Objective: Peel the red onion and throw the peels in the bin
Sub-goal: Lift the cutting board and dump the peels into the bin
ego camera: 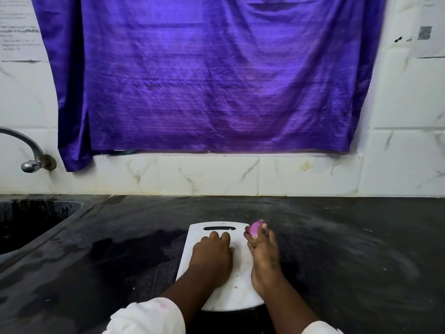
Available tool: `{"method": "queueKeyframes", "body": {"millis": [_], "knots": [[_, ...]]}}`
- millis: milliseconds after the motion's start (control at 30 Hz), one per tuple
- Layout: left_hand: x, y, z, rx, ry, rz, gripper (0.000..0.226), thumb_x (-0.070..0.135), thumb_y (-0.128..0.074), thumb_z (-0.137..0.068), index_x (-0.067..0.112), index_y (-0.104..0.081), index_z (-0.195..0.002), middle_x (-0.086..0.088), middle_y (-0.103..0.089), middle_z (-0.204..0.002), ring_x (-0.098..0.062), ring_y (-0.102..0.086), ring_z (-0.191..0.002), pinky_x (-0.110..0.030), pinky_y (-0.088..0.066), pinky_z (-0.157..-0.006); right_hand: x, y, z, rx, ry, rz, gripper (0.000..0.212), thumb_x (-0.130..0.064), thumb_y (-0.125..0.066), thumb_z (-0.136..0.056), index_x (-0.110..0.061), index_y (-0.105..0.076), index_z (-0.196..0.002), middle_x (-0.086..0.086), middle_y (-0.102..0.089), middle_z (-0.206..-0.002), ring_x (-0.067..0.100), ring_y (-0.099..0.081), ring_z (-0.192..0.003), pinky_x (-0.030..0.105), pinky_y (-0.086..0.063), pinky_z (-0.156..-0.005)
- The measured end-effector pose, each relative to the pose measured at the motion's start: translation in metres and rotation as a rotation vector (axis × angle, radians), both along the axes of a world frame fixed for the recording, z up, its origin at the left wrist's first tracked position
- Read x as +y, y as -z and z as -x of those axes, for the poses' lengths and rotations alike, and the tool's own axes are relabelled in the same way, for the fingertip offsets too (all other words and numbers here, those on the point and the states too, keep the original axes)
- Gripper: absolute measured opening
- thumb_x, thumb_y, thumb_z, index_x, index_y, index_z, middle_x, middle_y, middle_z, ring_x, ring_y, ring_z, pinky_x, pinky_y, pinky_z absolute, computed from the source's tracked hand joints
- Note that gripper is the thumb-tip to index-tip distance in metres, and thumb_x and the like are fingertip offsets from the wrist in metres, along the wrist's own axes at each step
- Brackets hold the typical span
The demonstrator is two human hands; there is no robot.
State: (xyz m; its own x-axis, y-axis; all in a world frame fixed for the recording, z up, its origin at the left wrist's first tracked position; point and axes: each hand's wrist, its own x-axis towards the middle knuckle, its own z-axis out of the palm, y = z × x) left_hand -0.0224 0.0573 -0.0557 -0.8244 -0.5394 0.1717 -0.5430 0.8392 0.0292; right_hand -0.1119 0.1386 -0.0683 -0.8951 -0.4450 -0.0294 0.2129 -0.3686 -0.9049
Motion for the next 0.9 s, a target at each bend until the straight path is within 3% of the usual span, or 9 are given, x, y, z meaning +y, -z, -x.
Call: {"method": "queueKeyframes", "body": {"millis": [67, 167, 267, 467, 567, 667, 733, 800, 900], "knots": [[0.002, -0.001, 0.0, 0.016, 0.007, 0.023, 0.036, 0.038, -0.032, -0.108, 0.015, -0.047, -0.13, -0.013, -0.059, -0.128, -0.038, -0.062, -0.111, -0.043, -0.046, -0.087, 0.001, -0.001, 0.0, -0.002, -0.009, -0.008, 0.036, -0.04, -0.038, -0.106, -0.027, -0.045, -0.139, 0.013, -0.057, -0.143, 0.025, -0.057, -0.131, 0.035, -0.033, -0.116], [0.007, -0.003, -0.001, 0.007, 0.014, 0.049, 0.032, 0.031, -0.034, -0.109, 0.012, -0.054, -0.125, -0.014, -0.064, -0.125, -0.037, -0.065, -0.11, -0.041, -0.048, -0.088, -0.001, 0.0, -0.001, 0.022, -0.011, -0.071, 0.013, -0.046, -0.04, -0.104, -0.042, -0.051, -0.108, 0.01, -0.061, -0.137, 0.025, -0.057, -0.129, 0.036, -0.033, -0.113], [0.013, -0.005, -0.002, -0.031, 0.021, 0.045, 0.025, 0.017, -0.044, -0.104, 0.01, -0.062, -0.119, -0.013, -0.067, -0.122, -0.034, -0.066, -0.111, -0.039, -0.051, -0.088, -0.003, -0.001, -0.006, 0.061, -0.041, -0.163, 0.017, -0.047, -0.042, -0.103, -0.041, -0.054, -0.093, 0.009, -0.062, -0.132, 0.027, -0.059, -0.124, 0.039, -0.036, -0.111], [0.019, -0.013, -0.012, 0.047, -0.01, -0.057, 0.025, 0.013, -0.046, -0.096, 0.01, -0.069, -0.105, -0.011, -0.073, -0.112, -0.033, -0.069, -0.104, -0.034, -0.05, -0.081, 0.001, -0.019, -0.025, 0.091, -0.137, -0.284, 0.018, -0.039, -0.04, -0.106, -0.027, -0.052, -0.112, 0.002, -0.057, -0.111, 0.018, -0.057, -0.108, 0.028, -0.036, -0.094], [0.016, -0.015, -0.02, 0.224, -0.023, -0.189, 0.017, 0.019, -0.053, -0.092, 0.013, -0.064, -0.08, -0.011, -0.075, -0.095, -0.033, -0.068, -0.089, -0.033, -0.046, -0.069, 0.0, -0.02, -0.045, 0.022, -0.166, -0.289, 0.041, -0.047, -0.04, -0.104, -0.02, -0.054, -0.132, -0.001, -0.06, -0.125, 0.021, -0.058, -0.118, 0.037, -0.041, -0.106], [0.012, -0.008, -0.025, 0.472, -0.126, -0.434, 0.046, 0.025, -0.055, -0.098, 0.015, -0.042, -0.056, -0.004, -0.059, -0.059, -0.021, -0.053, -0.058, -0.034, -0.03, -0.054, -0.004, -0.018, -0.068, -0.154, -0.141, -0.152, 0.044, -0.051, -0.045, -0.101, -0.017, -0.066, -0.118, 0.011, -0.073, -0.113, 0.028, -0.069, -0.102, 0.041, -0.056, -0.086], [0.015, -0.005, -0.029, 0.639, -0.196, -0.597, 0.052, 0.028, -0.055, -0.101, 0.016, -0.045, -0.052, 0.001, -0.052, -0.05, -0.014, -0.048, -0.051, -0.034, -0.031, -0.052, -0.006, -0.018, -0.084, -0.326, -0.111, -0.002, 0.046, -0.049, -0.048, -0.1, -0.009, -0.07, -0.107, 0.015, -0.074, -0.102, 0.03, -0.07, -0.094, 0.038, -0.057, -0.08], [0.019, -0.006, -0.039, 0.83, -0.243, -0.756, 0.048, 0.022, -0.056, -0.099, 0.018, -0.058, -0.051, 0.002, -0.061, -0.052, -0.016, -0.057, -0.055, -0.031, -0.04, -0.056, -0.007, -0.022, -0.104, -0.457, -0.117, 0.15, 0.051, -0.049, -0.046, -0.1, -0.005, -0.071, -0.1, 0.018, -0.072, -0.101, 0.033, -0.068, -0.098, 0.042, -0.054, -0.093], [0.017, -0.008, -0.067, 1.107, -0.311, -0.91, 0.049, 0.012, -0.055, -0.101, 0.016, -0.065, -0.053, -0.001, -0.064, -0.054, -0.02, -0.058, -0.054, -0.028, -0.045, -0.054, -0.013, -0.026, -0.136, -0.527, -0.177, 0.298, 0.058, -0.046, -0.042, -0.103, 0.004, -0.067, -0.121, 0.024, -0.068, -0.12, 0.036, -0.06, -0.122, 0.046, -0.04, -0.115]]}}
